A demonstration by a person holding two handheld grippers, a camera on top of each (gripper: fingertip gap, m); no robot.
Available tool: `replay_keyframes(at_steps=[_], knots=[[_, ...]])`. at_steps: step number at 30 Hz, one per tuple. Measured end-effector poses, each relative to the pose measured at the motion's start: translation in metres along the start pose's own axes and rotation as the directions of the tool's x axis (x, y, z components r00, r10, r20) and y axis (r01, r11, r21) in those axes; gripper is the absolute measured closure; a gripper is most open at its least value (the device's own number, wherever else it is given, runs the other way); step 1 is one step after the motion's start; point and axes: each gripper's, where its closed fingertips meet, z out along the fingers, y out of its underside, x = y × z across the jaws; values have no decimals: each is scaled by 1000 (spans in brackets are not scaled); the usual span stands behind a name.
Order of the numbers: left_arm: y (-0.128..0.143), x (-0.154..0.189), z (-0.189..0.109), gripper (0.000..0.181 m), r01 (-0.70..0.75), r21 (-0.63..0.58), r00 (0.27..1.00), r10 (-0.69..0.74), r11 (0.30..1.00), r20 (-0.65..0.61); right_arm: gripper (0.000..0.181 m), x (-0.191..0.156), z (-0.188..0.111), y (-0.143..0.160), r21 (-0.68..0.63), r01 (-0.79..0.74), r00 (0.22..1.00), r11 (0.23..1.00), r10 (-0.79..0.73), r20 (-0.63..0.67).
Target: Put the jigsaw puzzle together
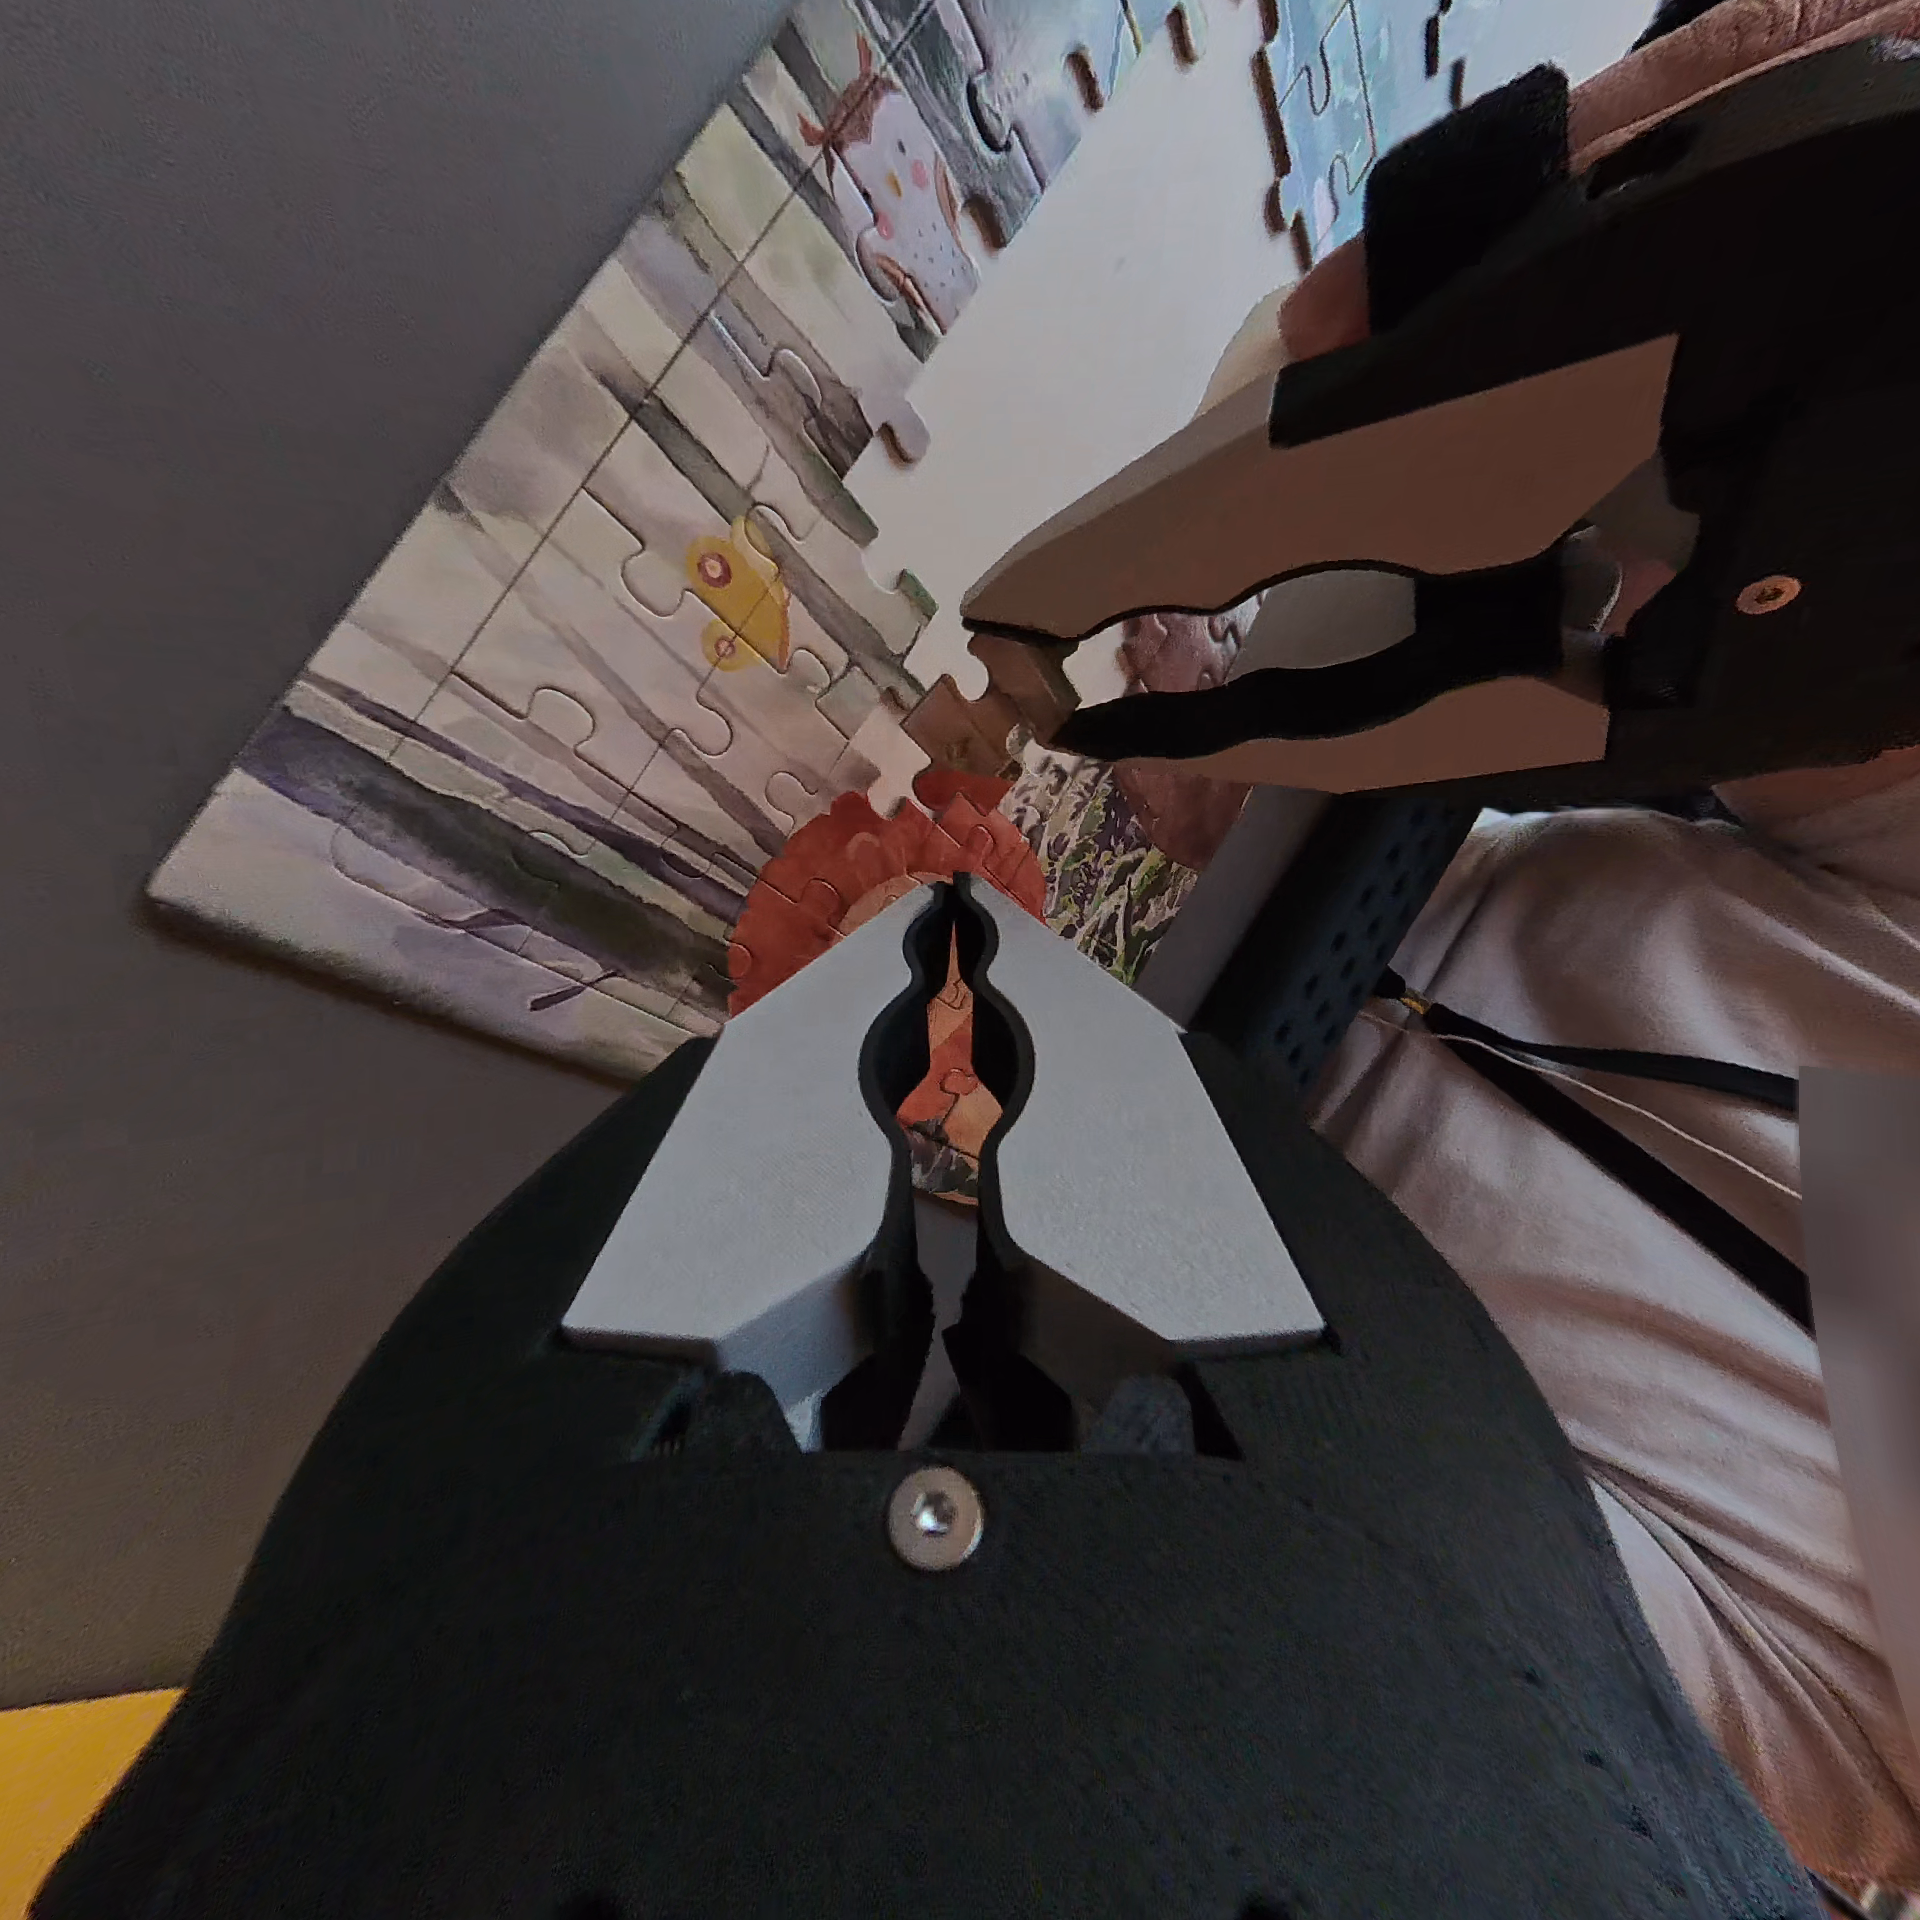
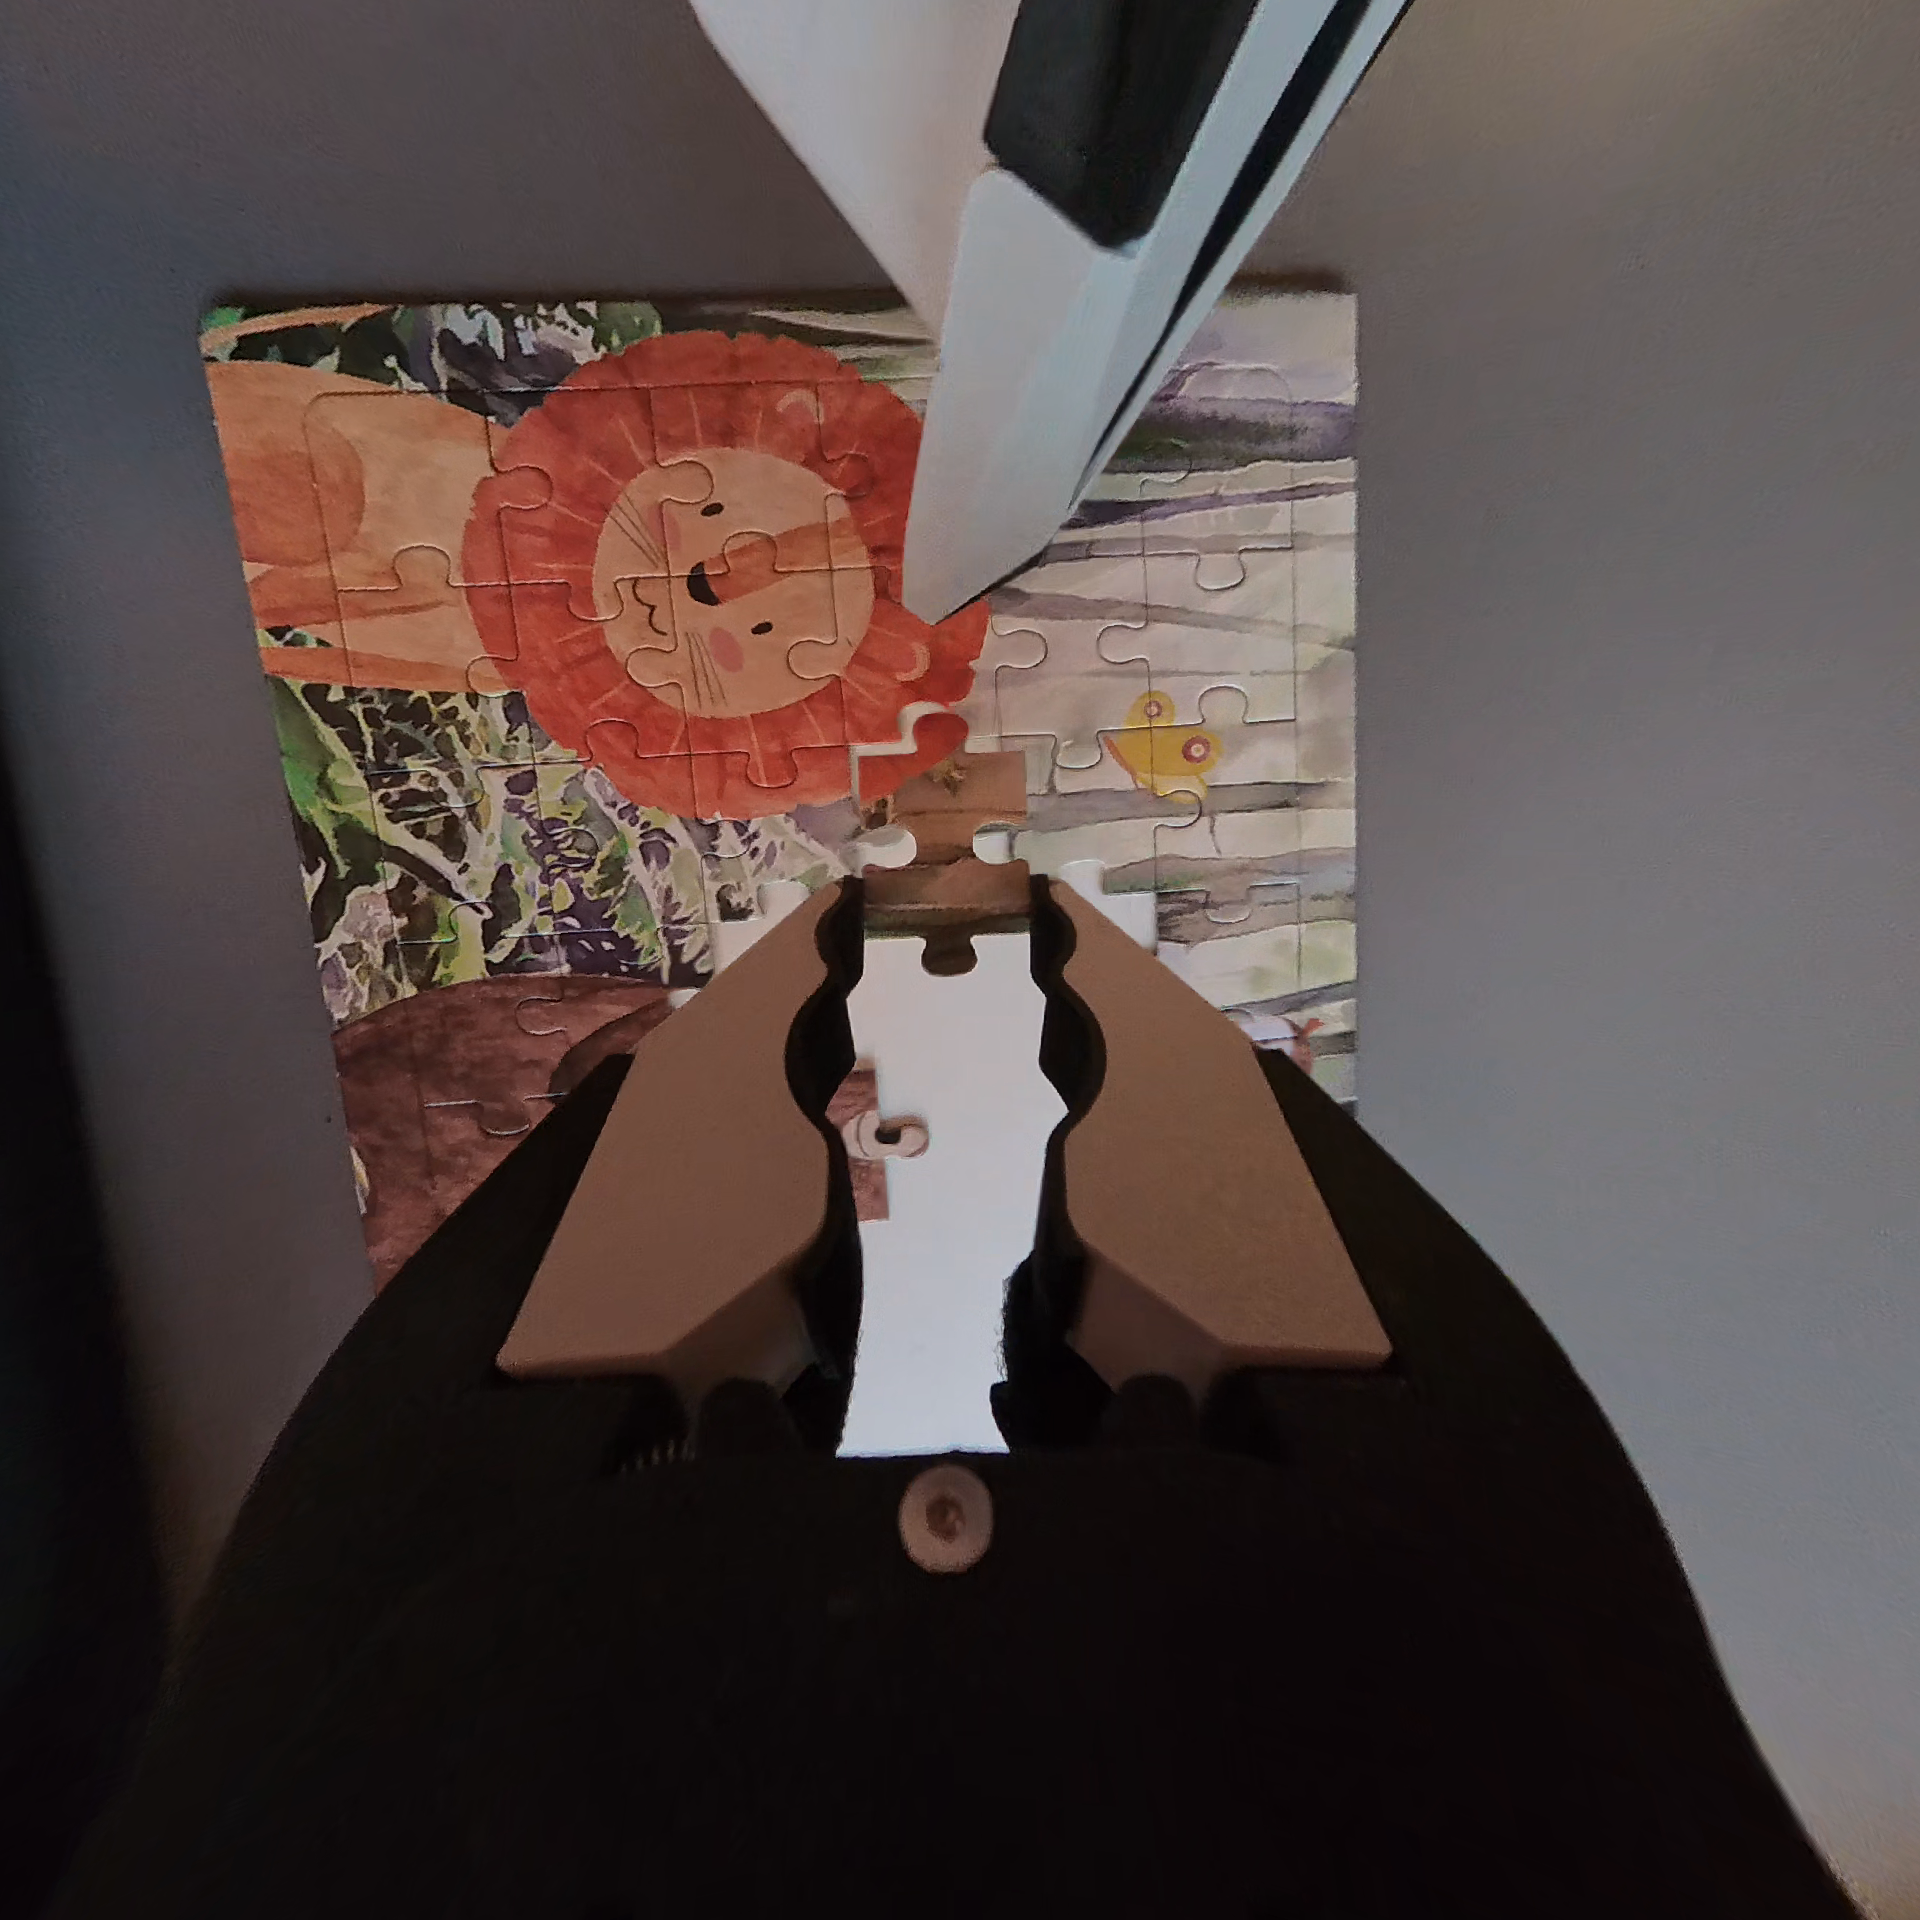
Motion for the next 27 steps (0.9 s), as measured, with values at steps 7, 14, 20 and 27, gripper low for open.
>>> replay_keyframes(at_steps=[7, 14, 20, 27], knots=[[-1, -6, 16, 181, 6, -70, 1000, -4, 998, 17, 150, -3, 6, 0, -16, -26, 999, 1000, 27, 42], [-2, -7, 24, 181, 10, -93, 1000, -10, 996, 0, 150, -3, 9, 2, -21, -19, 999, 1000, 20, 41], [-2, -9, 31, 181, 23, -126, 1000, -23, 992, 6, 150, -3, 11, 3, -26, -19, 999, 999, 20, 40], [-5, -10, 32, 181, 34, -122, 999, -33, 992, 12, 150, -3, 12, 2, -24, -24, 999, 999, 25, 41]])
